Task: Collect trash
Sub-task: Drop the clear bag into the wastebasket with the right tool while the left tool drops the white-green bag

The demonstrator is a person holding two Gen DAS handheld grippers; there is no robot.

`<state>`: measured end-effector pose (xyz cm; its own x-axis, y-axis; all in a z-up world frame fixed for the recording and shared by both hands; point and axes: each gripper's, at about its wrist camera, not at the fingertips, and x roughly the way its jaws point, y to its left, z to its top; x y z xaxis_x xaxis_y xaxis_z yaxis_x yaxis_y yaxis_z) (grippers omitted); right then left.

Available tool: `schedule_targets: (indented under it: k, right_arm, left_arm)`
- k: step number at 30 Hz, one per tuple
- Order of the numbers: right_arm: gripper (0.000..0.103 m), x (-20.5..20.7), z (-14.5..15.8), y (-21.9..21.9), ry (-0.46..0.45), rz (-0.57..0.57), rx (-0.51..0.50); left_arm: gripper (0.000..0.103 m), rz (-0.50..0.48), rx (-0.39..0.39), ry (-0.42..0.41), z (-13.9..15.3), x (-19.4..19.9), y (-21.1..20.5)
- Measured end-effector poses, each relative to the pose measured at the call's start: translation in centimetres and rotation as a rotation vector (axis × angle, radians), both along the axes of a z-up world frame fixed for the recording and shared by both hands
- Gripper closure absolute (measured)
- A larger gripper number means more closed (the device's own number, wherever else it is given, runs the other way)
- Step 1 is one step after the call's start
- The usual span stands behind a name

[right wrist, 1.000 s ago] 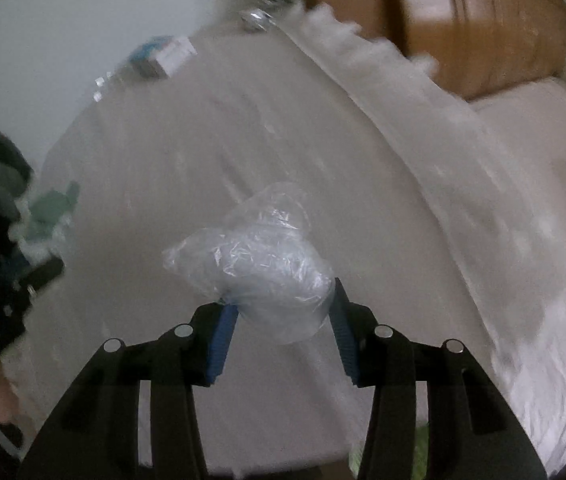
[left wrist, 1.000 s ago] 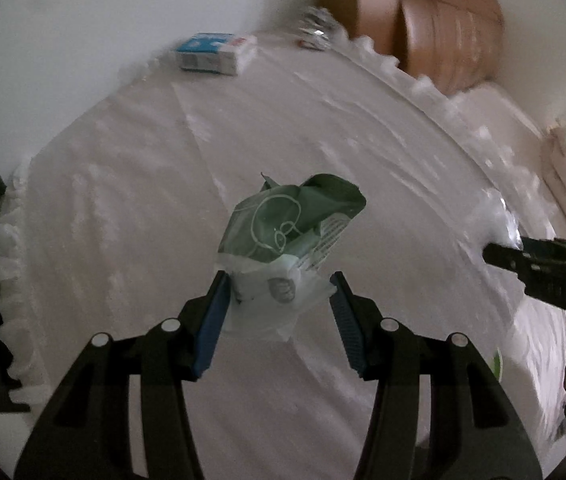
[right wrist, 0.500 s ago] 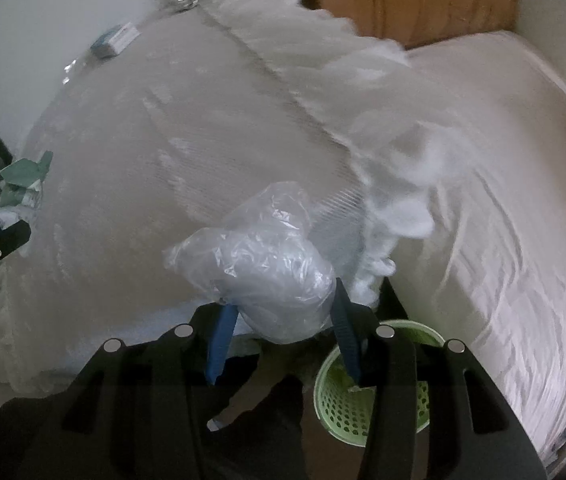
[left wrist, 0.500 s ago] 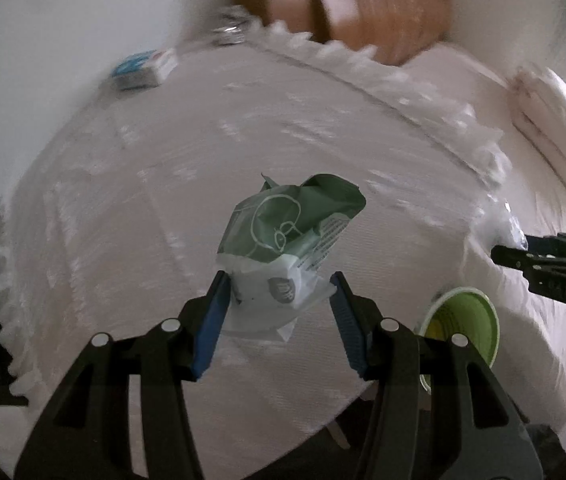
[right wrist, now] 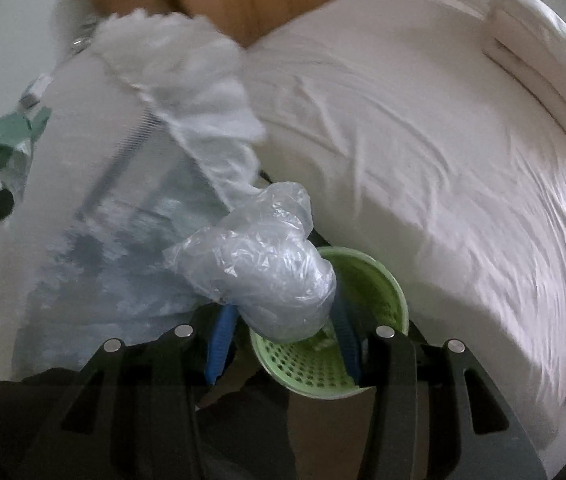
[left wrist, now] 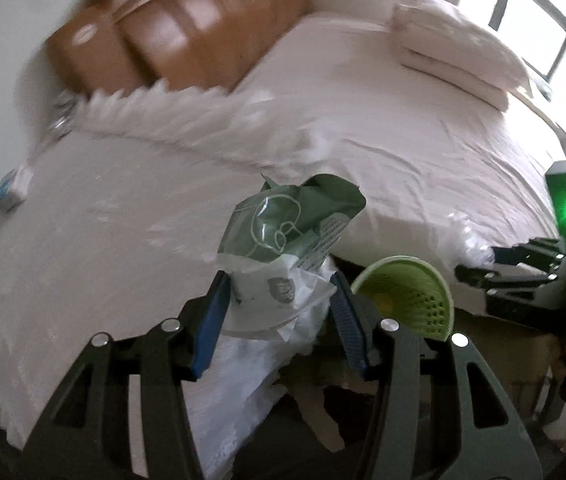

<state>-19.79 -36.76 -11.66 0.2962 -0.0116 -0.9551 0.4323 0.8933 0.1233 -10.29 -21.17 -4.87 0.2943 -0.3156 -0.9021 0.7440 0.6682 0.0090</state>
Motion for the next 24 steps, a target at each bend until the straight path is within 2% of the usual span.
schedule_targets:
  k: [3, 7, 8, 9, 10, 11, 12, 16, 24]
  right_arm:
    - [0.056, -2.1, -1.0, -1.1, 0.019, -0.036, 0.003]
    - [0.056, -2.9, -1.7, -1.8, 0.036, -0.055, 0.003]
    - [0.051, -3.0, -1.9, -2.0, 0.043, -0.061, 0.002]
    - [0.037, -3.2, -2.1, -2.2, 0.051, -0.081, -0.015]
    - [0.029, -3.4, -2.2, -2.3, 0.052, -0.089, -0.022]
    - [0.014, -3.7, -2.2, -2.4, 0.052, -0.107, -0.039]
    - [0.007, -4.0, -2.2, -2.5, 0.05, -0.114, -0.042]
    - [0.006, -5.2, -2.7, -3.8, 0.053, -0.153, -0.01]
    - [0.005, -6.8, -2.7, -5.5, 0.06, -0.215, -0.017]
  left_arm:
    - [0.053, -0.045, -0.004, 0.005, 0.1, -1.3, -2.1]
    - [0.053, -0.086, -0.002, 0.009, 0.0, -2.7, -3.4]
    - [0.053, -0.093, 0.0, 0.01, -0.1, -3.0, -3.5]
    - [0.053, -0.099, 0.003, 0.013, -0.1, -3.3, -3.9]
    - [0.053, -0.103, 0.004, 0.014, -0.2, -3.4, -4.0]
    - [0.053, -0.107, 0.005, 0.014, -0.2, -3.5, -4.2]
    - [0.053, -0.111, 0.006, 0.013, -0.3, -3.8, -4.5]
    - [0.053, -0.123, 0.008, 0.013, -0.4, -4.3, -5.2]
    - [0.053, -0.157, 0.02, 0.02, -0.9, -5.2, -6.1]
